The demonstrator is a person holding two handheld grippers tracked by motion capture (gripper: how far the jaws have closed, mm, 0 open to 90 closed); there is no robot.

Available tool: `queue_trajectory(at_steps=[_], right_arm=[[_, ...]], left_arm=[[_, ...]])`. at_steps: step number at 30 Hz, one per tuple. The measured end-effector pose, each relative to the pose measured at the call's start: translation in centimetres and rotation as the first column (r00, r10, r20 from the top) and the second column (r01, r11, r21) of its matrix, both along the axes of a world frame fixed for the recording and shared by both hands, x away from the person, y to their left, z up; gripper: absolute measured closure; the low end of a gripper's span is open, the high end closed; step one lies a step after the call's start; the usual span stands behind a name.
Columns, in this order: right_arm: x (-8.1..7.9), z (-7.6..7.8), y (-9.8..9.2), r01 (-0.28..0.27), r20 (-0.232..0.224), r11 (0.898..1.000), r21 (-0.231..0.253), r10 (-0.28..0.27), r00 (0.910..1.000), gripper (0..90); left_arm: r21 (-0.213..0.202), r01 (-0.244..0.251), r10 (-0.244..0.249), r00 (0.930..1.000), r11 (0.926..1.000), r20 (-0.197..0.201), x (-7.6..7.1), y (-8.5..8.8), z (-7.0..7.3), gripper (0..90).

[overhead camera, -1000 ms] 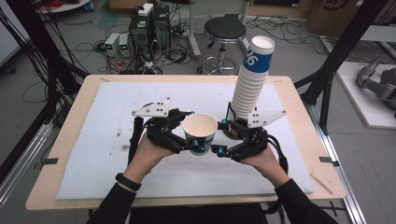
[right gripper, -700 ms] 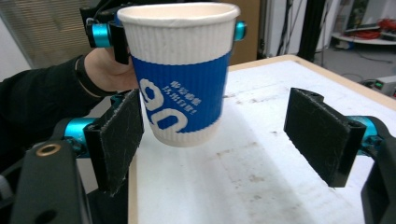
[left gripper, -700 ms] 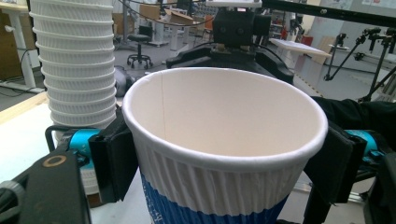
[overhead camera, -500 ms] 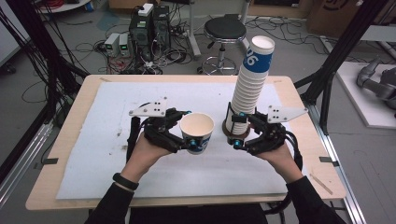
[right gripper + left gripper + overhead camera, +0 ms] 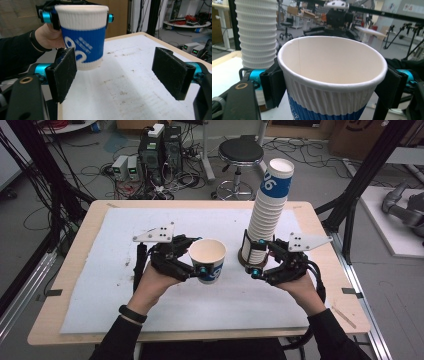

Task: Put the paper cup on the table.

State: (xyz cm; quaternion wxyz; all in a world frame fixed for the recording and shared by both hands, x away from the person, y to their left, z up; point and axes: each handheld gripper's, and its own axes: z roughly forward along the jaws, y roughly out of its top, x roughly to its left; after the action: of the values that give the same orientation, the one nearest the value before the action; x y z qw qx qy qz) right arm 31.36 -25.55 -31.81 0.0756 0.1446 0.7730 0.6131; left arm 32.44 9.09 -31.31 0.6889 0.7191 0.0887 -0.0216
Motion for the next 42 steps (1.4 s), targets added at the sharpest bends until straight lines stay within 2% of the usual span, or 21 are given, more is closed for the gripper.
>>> queue_trajectory(at_steps=[6, 14, 22, 27, 32, 36, 39, 42], right_arm=[[0.1, 0.0, -0.1, -0.003, -0.002, 1.000, 0.002, 0.003, 1.0000, 20.3], [0.1, 0.1, -0.4, 0.026, -0.003, 1.000, 0.006, -0.026, 0.9997, 20.3], [0.4, 0.2, -0.7, 0.047, -0.006, 0.999, 0.009, -0.047, 0.9989, 20.4], [0.5, 0.2, -0.8, 0.058, -0.010, 0.998, 0.011, -0.058, 0.9982, 20.4], [0.5, 0.1, -0.8, 0.067, -0.013, 0.998, 0.006, -0.067, 0.9977, 20.4], [0.5, 0.1, -0.8, 0.068, -0.016, 0.998, 0.005, -0.068, 0.9976, 20.4], [0.6, 0.1, -0.8, 0.070, -0.015, 0.998, 0.004, -0.070, 0.9974, 20.4], [0.6, 0.1, -0.8, 0.075, -0.012, 0.997, 0.001, -0.075, 0.9971, 20.4]], left_arm=[[0.008, -0.002, 0.002, 1.0000, 1.0000, 0.009, 0.0, 0.2, 0.2, 21.8], [0.032, -0.032, 0.031, 0.9992, 0.9990, 0.024, 0.1, 0.7, 0.3, 21.8], [0.044, -0.085, 0.083, 0.9953, 0.9954, 0.050, 0.1, 1.6, 0.4, 21.9], [0.052, -0.132, 0.128, 0.9896, 0.9899, 0.064, 0.2, 2.4, 0.5, 21.9], [0.059, -0.186, 0.181, 0.9802, 0.9808, 0.079, 0.5, 3.4, 0.5, 21.9], [0.057, -0.233, 0.228, 0.9696, 0.9707, 0.088, 0.6, 4.2, 0.5, 21.9], [0.051, -0.271, 0.265, 0.9589, 0.9612, 0.100, 0.7, 4.7, 0.5, 21.9], [0.046, -0.319, 0.312, 0.9429, 0.9466, 0.115, 0.7, 5.2, 0.4, 21.9]])
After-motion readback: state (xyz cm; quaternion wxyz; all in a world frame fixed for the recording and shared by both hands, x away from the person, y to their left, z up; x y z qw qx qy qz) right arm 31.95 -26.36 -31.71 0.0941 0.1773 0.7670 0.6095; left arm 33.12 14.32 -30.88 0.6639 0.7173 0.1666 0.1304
